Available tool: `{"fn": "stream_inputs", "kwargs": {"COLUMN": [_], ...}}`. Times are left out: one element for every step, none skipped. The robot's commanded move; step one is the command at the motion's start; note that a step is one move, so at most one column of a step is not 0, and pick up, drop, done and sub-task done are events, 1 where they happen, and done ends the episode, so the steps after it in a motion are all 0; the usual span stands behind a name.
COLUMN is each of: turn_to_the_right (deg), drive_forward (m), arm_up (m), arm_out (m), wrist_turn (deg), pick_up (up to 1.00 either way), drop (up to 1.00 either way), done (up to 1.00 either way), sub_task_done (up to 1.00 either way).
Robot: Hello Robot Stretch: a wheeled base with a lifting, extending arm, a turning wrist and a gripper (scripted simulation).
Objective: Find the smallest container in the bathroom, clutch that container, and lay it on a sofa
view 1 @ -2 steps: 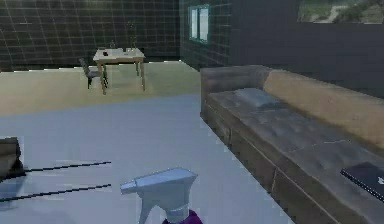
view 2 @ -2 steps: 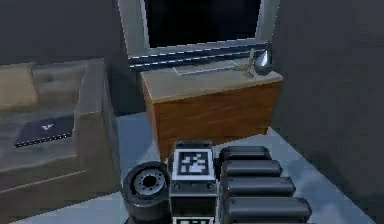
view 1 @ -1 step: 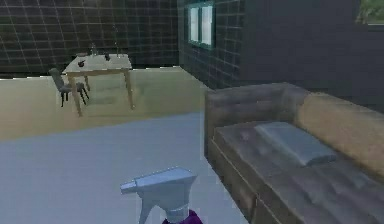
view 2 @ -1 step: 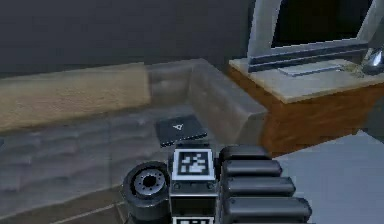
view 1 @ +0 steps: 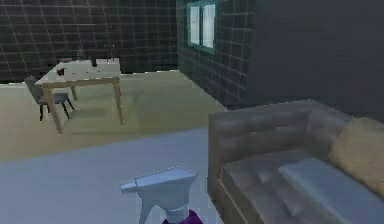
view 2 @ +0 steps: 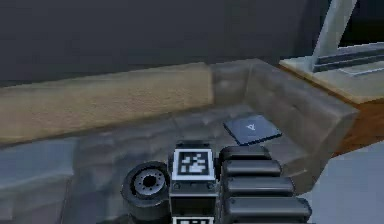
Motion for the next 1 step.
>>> {"fn": "stream_inputs", "kwargs": {"turn_to_the_right": [45.0], "drive_forward": [0.0], "arm_up": [0.0], "arm_out": [0.0], "wrist_turn": [0.0], "pick_up": [0.0], "drop": [0.0], "done": [0.0], "sub_task_done": [0.0]}}
